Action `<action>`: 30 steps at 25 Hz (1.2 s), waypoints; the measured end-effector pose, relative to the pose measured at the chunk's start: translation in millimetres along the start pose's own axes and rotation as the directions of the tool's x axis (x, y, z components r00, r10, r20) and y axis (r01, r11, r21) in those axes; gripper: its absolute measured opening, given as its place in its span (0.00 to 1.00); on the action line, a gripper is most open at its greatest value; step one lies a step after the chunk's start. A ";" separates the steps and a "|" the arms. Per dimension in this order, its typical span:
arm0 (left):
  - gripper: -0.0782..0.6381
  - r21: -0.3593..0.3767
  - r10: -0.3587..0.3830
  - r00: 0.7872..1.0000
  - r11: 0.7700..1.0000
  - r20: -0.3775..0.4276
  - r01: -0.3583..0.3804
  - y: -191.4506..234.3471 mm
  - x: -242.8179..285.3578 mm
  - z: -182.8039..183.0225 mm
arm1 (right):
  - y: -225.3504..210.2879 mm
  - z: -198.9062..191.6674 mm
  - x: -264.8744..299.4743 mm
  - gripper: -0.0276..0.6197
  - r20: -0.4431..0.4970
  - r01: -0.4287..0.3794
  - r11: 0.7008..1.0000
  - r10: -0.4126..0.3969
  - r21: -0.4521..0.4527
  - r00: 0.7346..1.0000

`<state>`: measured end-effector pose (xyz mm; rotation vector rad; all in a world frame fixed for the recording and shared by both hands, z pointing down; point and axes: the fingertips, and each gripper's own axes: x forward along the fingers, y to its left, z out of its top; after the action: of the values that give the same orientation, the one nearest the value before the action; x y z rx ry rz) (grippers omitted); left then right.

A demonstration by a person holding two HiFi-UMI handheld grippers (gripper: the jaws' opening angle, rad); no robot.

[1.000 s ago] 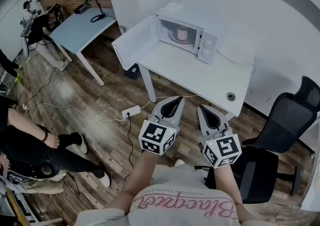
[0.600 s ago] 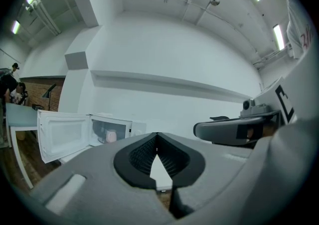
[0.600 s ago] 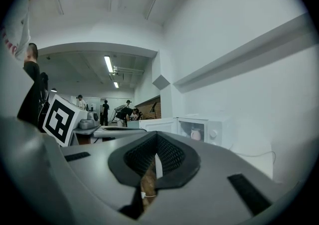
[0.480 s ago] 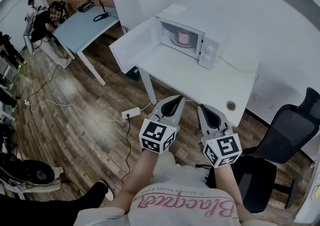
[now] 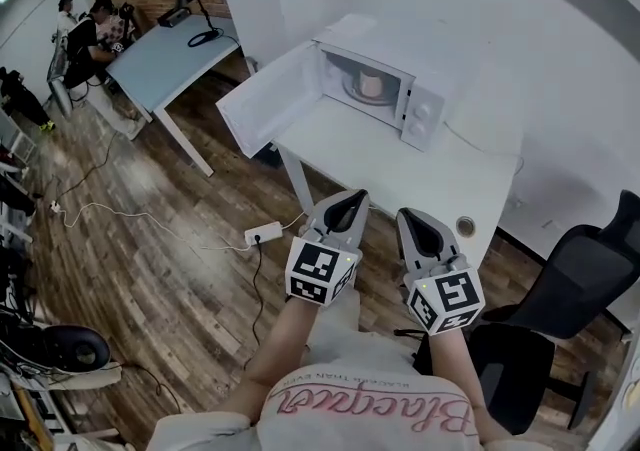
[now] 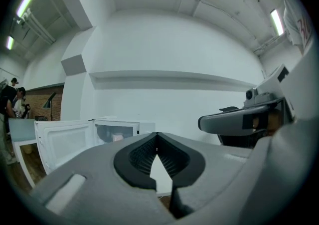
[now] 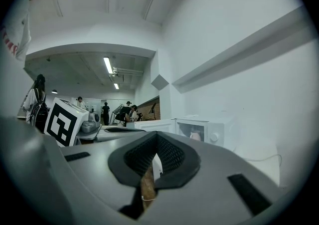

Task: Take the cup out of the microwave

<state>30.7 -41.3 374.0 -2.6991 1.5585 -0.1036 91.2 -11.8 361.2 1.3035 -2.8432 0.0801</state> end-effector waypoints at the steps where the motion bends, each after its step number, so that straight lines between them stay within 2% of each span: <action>1: 0.11 0.006 -0.005 1.000 1.000 0.009 0.005 3.7 3.3 0.9 | -1.8 -0.5 3.8 0.06 -0.002 0.003 1.000 -0.003 -0.002 1.000; 4: 0.11 -0.014 -0.032 0.998 0.999 0.061 0.033 15.9 15.7 5.8 | -13.0 -1.8 17.5 0.06 -0.007 0.017 1.000 -0.017 -0.008 1.000; 7: 0.11 -0.033 -0.025 0.996 0.999 0.085 0.028 32.6 32.5 4.6 | -28.4 -4.8 33.7 0.06 -0.018 0.030 0.999 -0.031 -0.010 0.999; 18: 0.12 -0.073 -0.032 0.997 0.997 0.073 0.037 95.6 106.0 -6.9 | -72.0 -7.1 109.4 0.06 -0.050 0.035 0.999 -0.035 -0.017 0.998; 26: 0.42 -0.106 -0.079 0.996 0.991 0.044 0.083 131.2 167.0 -21.1 | -113.0 -5.8 164.6 0.06 -0.054 0.067 0.998 -0.067 0.006 0.996; 30: 0.43 -0.134 -0.150 0.989 0.980 0.012 0.150 145.7 195.3 -34.9 | -126.9 -8.0 193.1 0.06 -0.063 0.079 0.997 -0.078 0.015 0.995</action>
<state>-0.3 -282.9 409.9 -2.9171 1.4074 0.0023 61.2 -240.2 380.8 1.3890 -2.7418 0.1424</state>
